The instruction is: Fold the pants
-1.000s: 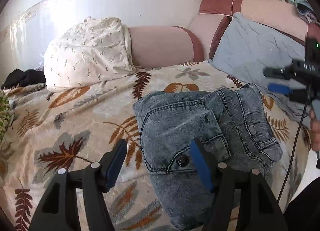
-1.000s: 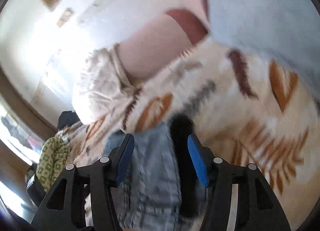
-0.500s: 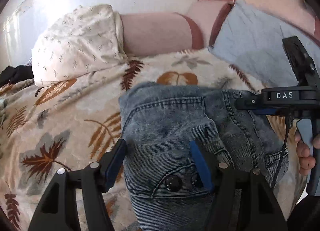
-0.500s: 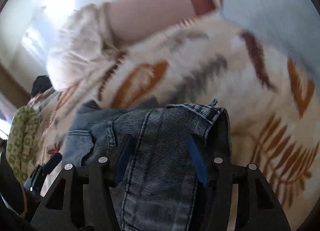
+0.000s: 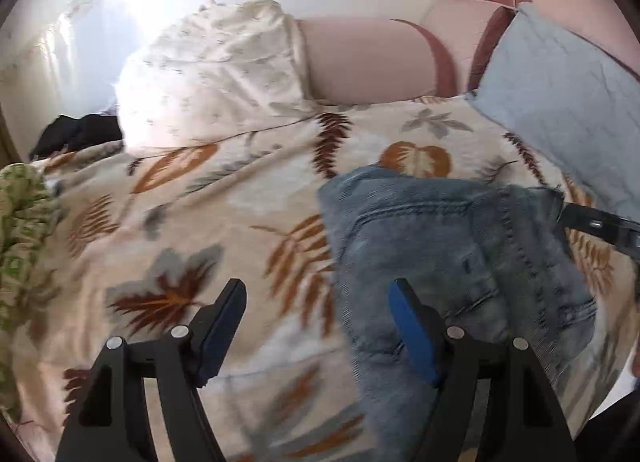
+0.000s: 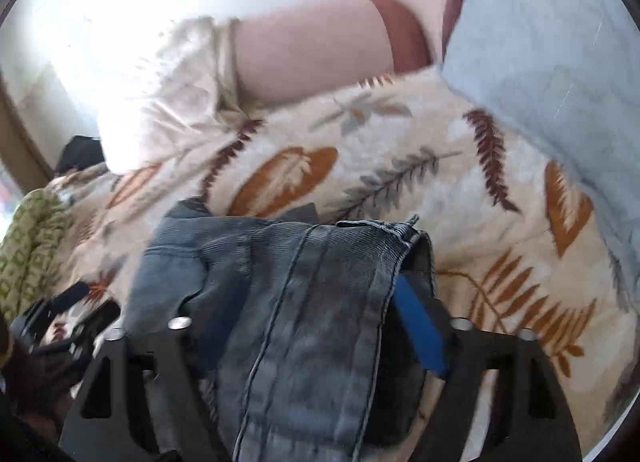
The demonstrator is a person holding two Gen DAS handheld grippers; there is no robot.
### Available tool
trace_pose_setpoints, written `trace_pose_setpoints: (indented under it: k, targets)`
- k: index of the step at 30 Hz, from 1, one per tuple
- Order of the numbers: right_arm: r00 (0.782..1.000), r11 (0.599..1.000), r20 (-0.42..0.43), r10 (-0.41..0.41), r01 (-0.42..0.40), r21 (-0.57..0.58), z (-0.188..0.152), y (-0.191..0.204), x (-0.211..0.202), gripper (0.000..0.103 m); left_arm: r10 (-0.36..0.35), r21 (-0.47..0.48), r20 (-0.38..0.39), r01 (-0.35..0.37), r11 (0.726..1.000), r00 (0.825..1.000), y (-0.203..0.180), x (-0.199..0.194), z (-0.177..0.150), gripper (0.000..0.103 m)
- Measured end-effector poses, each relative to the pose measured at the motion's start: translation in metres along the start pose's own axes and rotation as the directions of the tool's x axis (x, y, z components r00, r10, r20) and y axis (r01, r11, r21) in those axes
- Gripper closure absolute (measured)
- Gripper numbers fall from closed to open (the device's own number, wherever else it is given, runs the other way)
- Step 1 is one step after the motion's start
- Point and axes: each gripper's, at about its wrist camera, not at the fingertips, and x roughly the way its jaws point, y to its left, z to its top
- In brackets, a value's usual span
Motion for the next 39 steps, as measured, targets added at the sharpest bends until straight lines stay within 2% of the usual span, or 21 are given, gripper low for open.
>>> trace_pose_setpoints:
  k: [1,2,6,8,10,12,14,16,20,31,35,37,39]
  targets:
    - [1.0,1.0,0.003,0.011,-0.011,-0.006,-0.004,0.003,-0.007,0.059,-0.004,-0.001,-0.006,0.004,1.0,1.0,0.002,-0.002,-0.004,0.027]
    - [1.0,1.0,-0.003,0.025,-0.025,-0.009,-0.01,0.006,-0.014,0.064,-0.014,-0.001,-0.014,0.014,1.0,1.0,0.002,-0.003,-0.009,0.027]
    - [0.998,0.995,-0.05,0.045,-0.049,-0.082,-0.04,0.027,-0.024,0.07,-0.055,0.036,-0.018,0.056,0.998,0.998,-0.013,-0.012,-0.021,0.027]
    - [0.997,0.991,-0.072,0.033,-0.042,-0.13,-0.053,0.041,-0.023,0.07,-0.06,0.095,-0.014,0.062,0.994,0.998,-0.028,-0.016,-0.029,0.028]
    - [0.995,0.989,-0.099,0.019,-0.033,-0.146,-0.06,0.047,-0.016,0.07,-0.061,0.14,-0.018,0.063,0.988,0.998,-0.039,-0.013,-0.033,0.038]
    - [0.989,0.989,-0.151,-0.003,-0.02,-0.145,-0.07,0.05,-0.003,0.07,-0.049,0.16,-0.015,0.051,0.986,0.999,-0.045,-0.011,-0.039,0.04]
    - [0.983,0.989,-0.185,-0.021,-0.007,-0.15,-0.078,0.052,0.008,0.07,-0.042,0.17,-0.01,0.043,0.984,0.999,-0.047,-0.009,-0.041,0.04]
    - [0.983,0.988,-0.181,-0.027,-0.001,-0.154,-0.079,0.053,0.01,0.07,-0.05,0.16,-0.02,0.053,0.986,0.999,-0.046,-0.005,-0.042,0.04]
    - [0.978,0.992,-0.209,0.001,-0.027,-0.121,-0.079,0.047,0.018,0.069,-0.053,0.142,-0.032,0.057,0.988,0.998,-0.043,0.0,-0.044,0.038]
    - [0.976,0.991,-0.218,-0.017,-0.012,-0.131,-0.079,0.05,0.02,0.068,-0.046,0.105,-0.034,0.049,0.993,0.998,-0.041,0.0,-0.04,0.036]
    - [0.975,0.994,-0.221,-0.014,-0.011,-0.113,-0.074,0.05,0.017,0.069,-0.034,0.094,-0.009,0.035,0.995,0.999,-0.039,-0.007,-0.035,0.036]
    - [0.981,0.997,-0.194,0.006,-0.022,-0.079,-0.067,0.046,0.01,0.069,-0.023,0.08,0.016,0.022,0.997,1.0,-0.036,-0.012,-0.03,0.036]
    - [0.991,0.998,-0.133,0.03,-0.037,-0.054,-0.058,0.045,0.0,0.069,-0.016,0.068,0.037,0.014,0.998,0.999,-0.033,-0.015,-0.024,0.036]
